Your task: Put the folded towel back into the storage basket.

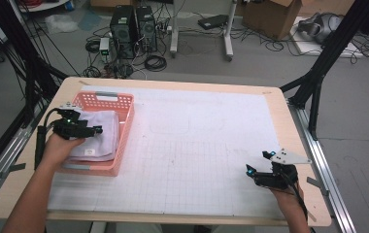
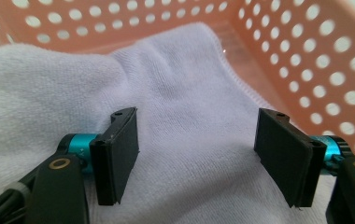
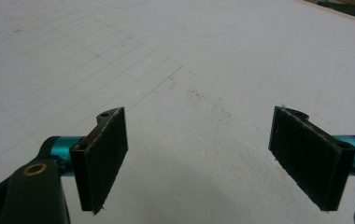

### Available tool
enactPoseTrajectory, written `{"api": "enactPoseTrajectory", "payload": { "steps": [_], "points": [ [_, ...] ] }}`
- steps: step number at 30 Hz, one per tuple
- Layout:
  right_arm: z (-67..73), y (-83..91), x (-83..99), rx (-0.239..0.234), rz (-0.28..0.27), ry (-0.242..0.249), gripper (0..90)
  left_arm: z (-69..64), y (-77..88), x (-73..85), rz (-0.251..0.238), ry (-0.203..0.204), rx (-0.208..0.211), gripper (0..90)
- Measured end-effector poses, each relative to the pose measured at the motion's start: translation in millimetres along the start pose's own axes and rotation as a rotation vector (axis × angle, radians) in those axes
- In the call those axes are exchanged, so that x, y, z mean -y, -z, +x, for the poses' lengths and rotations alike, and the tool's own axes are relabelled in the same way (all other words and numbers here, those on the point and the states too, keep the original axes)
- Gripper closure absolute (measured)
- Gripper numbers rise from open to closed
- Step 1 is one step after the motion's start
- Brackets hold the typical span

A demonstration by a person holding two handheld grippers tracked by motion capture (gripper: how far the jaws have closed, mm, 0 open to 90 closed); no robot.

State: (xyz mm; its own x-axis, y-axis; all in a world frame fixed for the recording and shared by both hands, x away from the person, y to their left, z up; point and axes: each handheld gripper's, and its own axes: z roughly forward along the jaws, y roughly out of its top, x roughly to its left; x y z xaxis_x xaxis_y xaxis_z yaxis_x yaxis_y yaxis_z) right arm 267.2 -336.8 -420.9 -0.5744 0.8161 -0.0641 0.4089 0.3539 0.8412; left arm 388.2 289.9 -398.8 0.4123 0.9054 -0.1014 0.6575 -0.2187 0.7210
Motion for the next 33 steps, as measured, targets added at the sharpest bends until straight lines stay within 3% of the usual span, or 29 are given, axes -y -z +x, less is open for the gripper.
{"api": "enactPoseTrajectory", "payload": {
  "steps": [6, 9, 11, 14, 16, 19, 23, 24, 25, 26, 30, 33],
  "points": [
    [0.1, -0.4, 0.4, 0.000, 0.005, -0.003, 18.5, -1.2, -12.4, 2.5, 0.068, 0.008, 0.031, 30.6],
    [0.0, -1.0, 0.4, 0.000, 0.003, 0.001, 18.4, -0.5, -13.5, 2.9, 0.072, 0.017, 0.050, 31.7],
    [0.8, -1.5, 0.3, -0.002, 0.008, 0.000, 18.5, 0.1, -14.9, 2.6, 0.076, 0.030, 0.090, 33.6],
    [1.8, -3.0, 0.0, -0.005, 0.010, 0.003, 18.5, -1.5, -16.7, 2.5, 0.061, 0.003, 0.150, 35.5],
    [2.2, -3.4, -0.6, -0.005, 0.008, 0.004, 18.4, -2.3, -16.8, 1.9, 0.047, -0.004, 0.145, 37.0],
    [2.0, -3.0, -1.2, -0.005, 0.006, 0.005, 18.5, -1.4, -10.2, -0.6, -0.036, 0.003, 0.149, 35.7],
    [1.5, -2.2, -1.1, -0.005, 0.003, 0.002, 18.5, -6.1, 6.8, -5.1, -0.243, -0.008, 0.142, 29.2],
    [1.5, -2.2, -1.1, -0.005, 0.003, 0.002, 18.5, -6.1, 6.8, -5.1, -0.243, -0.008, 0.142, 28.0],
    [0.8, -1.8, -0.8, -0.004, 0.003, 0.002, 18.5, -9.4, 17.4, -7.9, -0.346, -0.008, 0.142, 26.6],
    [1.0, -1.4, -0.8, -0.005, 0.004, 0.000, 18.4, -11.6, 21.6, -8.9, -0.383, -0.006, 0.140, 26.0],
    [0.6, 0.2, -1.2, -0.002, -0.002, 0.000, 18.4, -20.6, 32.8, -11.3, -0.468, -0.010, 0.144, 21.7],
    [0.2, 0.8, -1.2, -0.002, -0.005, 0.001, 18.4, -27.3, 37.0, -11.9, -0.502, -0.016, 0.156, 18.8]
  ]
}}
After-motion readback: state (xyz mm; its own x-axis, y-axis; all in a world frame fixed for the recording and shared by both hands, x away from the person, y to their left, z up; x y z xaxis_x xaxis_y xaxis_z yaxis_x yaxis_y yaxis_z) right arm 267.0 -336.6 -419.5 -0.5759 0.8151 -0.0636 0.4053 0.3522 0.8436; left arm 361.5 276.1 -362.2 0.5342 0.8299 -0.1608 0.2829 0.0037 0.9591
